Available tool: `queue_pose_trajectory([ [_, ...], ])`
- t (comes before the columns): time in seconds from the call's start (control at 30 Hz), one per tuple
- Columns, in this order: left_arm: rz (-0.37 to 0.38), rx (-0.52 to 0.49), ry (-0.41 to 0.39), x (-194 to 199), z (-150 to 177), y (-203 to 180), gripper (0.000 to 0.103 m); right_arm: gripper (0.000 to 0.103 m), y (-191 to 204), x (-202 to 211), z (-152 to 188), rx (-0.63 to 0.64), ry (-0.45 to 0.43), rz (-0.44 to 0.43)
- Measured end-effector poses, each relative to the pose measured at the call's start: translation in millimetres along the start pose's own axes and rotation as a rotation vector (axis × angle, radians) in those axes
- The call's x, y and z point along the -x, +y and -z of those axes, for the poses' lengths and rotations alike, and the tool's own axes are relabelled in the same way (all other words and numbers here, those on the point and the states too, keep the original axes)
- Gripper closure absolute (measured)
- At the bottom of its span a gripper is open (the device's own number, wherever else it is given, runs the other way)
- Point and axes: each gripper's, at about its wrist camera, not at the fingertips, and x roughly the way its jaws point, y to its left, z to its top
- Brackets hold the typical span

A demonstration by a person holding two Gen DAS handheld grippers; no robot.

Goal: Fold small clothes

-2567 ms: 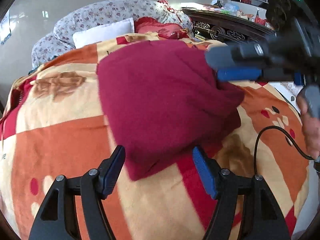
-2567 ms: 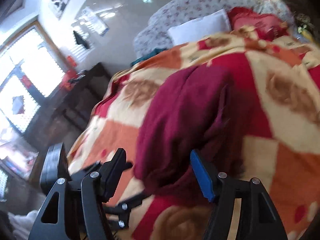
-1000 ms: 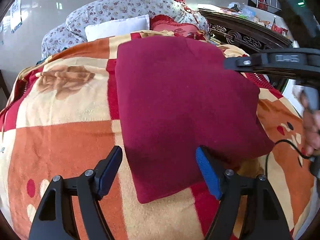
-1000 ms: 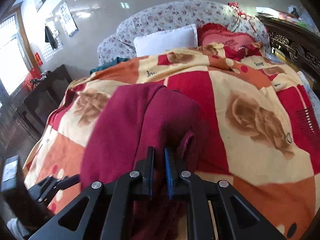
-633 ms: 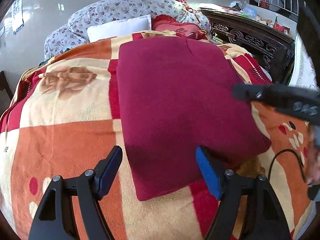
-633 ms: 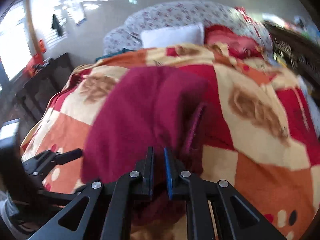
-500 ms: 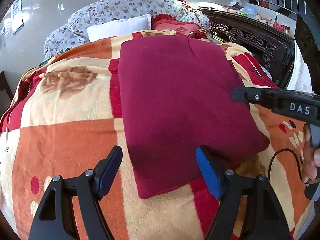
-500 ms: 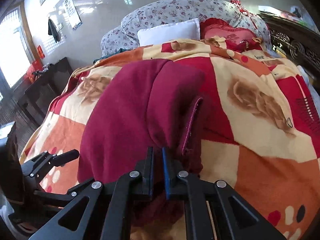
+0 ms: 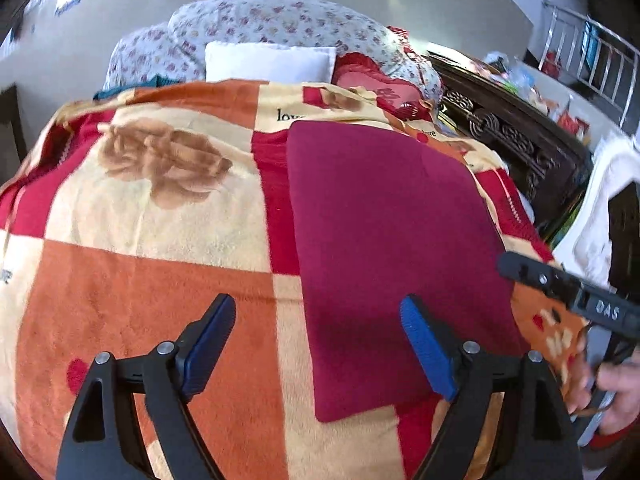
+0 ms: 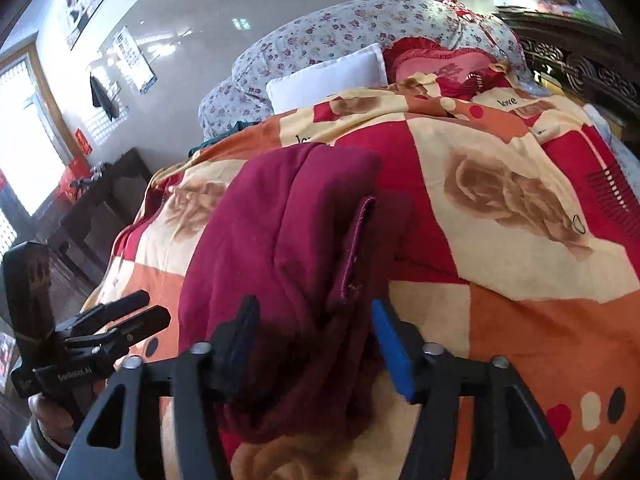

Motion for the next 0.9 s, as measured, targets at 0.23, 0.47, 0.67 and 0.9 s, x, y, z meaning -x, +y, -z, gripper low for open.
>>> queue_pose_trajectory([
  [0.23,0.124,0.112,0.060,-37.9,-10.3,17.6,0.017,0.022,-24.4,-30.7,-9.6,-0.101,0.019,-0.090],
  [0.47,0.230,0.186,0.086,-69.1,-11.5,22.8,0.010,0.017,-31.7,-56.0,-9.8,-0.138,0.034,-0.171],
  [0.67,0.312,0.142,0.104,-72.3,-12.6,10.4,0.042,0.044,-22.8,-46.2,-10.0,-0.102,0.026,-0.144],
  [0.9,0.274,0.065,0.057,-7.4,-4.5,4.2,0.057,0.049,16.7,-5.8,-0.3,-0.077,0.023,-0.217],
])
